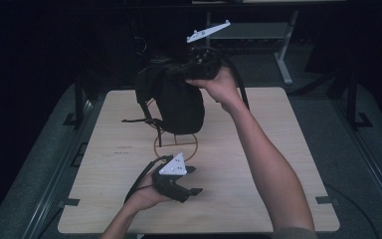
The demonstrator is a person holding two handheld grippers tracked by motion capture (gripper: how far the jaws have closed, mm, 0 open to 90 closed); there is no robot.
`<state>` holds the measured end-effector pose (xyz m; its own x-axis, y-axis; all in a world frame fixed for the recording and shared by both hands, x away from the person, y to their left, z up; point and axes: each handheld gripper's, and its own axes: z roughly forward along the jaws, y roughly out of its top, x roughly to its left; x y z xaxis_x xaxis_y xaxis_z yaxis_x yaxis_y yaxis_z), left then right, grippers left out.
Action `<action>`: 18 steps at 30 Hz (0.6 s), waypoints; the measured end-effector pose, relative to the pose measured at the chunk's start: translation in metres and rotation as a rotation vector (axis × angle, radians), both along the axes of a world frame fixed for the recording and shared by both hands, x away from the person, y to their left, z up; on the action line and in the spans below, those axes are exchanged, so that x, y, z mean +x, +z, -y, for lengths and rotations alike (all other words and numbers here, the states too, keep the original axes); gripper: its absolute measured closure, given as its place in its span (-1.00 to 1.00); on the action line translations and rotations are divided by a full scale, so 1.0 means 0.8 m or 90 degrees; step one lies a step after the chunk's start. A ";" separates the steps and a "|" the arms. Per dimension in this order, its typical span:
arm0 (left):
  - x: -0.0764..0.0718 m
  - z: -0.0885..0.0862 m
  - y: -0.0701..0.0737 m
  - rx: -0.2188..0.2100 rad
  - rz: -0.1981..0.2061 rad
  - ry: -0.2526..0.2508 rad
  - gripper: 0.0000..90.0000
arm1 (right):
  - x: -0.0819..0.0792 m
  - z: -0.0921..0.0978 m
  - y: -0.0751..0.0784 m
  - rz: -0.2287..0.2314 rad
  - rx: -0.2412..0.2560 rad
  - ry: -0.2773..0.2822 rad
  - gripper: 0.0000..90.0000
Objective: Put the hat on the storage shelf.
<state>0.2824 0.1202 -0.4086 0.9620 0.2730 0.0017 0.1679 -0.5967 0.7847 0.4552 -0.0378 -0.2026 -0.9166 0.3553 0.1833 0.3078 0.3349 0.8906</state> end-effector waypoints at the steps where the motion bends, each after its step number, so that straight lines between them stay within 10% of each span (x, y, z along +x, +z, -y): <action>1: 0.000 0.000 0.000 -0.002 0.000 0.000 -0.35 | 0.002 -0.003 -0.002 0.001 -0.003 -0.002 0.93; 14: -0.004 0.004 0.001 -0.007 0.003 -0.004 -0.35 | 0.014 -0.033 -0.025 -0.012 -0.019 -0.015 0.88; 18: -0.005 0.005 0.001 -0.006 0.002 -0.007 -0.35 | 0.015 -0.039 -0.031 -0.020 -0.028 -0.019 0.44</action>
<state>0.2784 0.1161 -0.4082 0.9651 0.2620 0.0021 0.1589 -0.5917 0.7904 0.4674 -0.0065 -0.2275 -0.8996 0.3905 0.1955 0.3458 0.3636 0.8650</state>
